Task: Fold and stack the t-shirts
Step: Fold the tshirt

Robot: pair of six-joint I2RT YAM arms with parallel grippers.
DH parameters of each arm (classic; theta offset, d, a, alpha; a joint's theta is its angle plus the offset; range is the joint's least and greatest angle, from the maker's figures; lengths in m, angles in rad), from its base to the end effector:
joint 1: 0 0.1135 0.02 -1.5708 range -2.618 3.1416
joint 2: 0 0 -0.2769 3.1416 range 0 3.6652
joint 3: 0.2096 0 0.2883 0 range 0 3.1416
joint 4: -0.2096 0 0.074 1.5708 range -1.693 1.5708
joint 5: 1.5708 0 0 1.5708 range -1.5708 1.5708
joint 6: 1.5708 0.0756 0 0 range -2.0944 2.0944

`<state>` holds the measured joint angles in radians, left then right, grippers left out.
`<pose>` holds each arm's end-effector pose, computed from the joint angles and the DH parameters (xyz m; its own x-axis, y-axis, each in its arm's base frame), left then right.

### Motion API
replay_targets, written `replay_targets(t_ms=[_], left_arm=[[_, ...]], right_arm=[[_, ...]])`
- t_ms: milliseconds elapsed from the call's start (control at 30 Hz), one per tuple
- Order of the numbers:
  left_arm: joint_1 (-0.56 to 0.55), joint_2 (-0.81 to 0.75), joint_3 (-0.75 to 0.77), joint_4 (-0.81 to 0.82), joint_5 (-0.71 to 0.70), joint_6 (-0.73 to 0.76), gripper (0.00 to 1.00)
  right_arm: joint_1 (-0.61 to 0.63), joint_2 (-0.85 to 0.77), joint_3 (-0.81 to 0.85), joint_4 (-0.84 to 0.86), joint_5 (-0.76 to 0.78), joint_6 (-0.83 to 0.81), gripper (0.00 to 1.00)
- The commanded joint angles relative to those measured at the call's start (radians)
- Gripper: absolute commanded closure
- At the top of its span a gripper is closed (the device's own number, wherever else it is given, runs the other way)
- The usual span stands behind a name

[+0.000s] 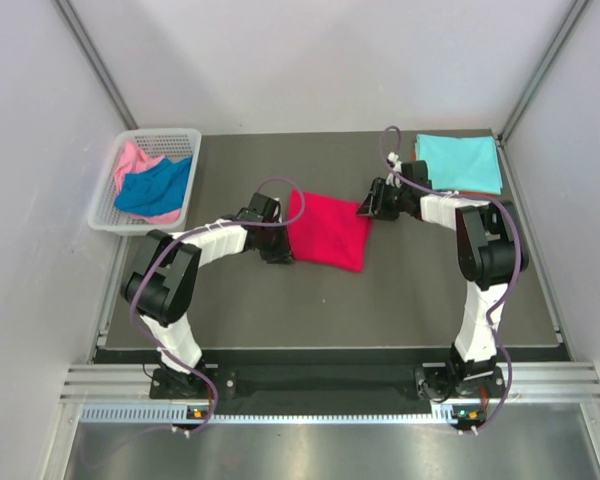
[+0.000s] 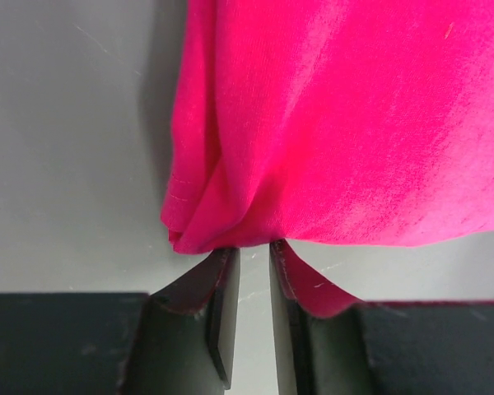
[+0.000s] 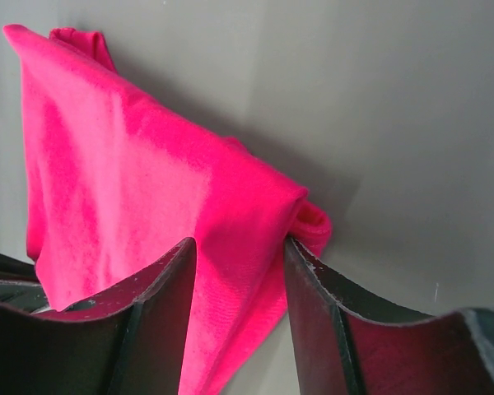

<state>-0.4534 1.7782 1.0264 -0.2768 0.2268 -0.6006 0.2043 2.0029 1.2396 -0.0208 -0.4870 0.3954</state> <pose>0.3523 -0.1906 0.1092 -0.9354 -0.1568 -0.3169 0.0030 0.8928 -0.4505 0.4637 0.1322 0.1139 -0.8322 0.1752 -0.5261 -0.1985 0.7917 0.5777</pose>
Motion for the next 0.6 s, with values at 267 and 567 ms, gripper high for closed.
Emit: replay_targets(t_ms=[267, 567], left_arm=[[-0.004, 0.046, 0.02, -0.007, -0.03, -0.002, 0.79], [-0.002, 0.096, 0.035, -0.042, -0.075, -0.008, 0.81]], right_arm=[[-0.005, 0.004, 0.041, 0.074, -0.015, 0.026, 0.88], [-0.006, -0.118, 0.012, 0.039, 0.041, 0.025, 1.0]])
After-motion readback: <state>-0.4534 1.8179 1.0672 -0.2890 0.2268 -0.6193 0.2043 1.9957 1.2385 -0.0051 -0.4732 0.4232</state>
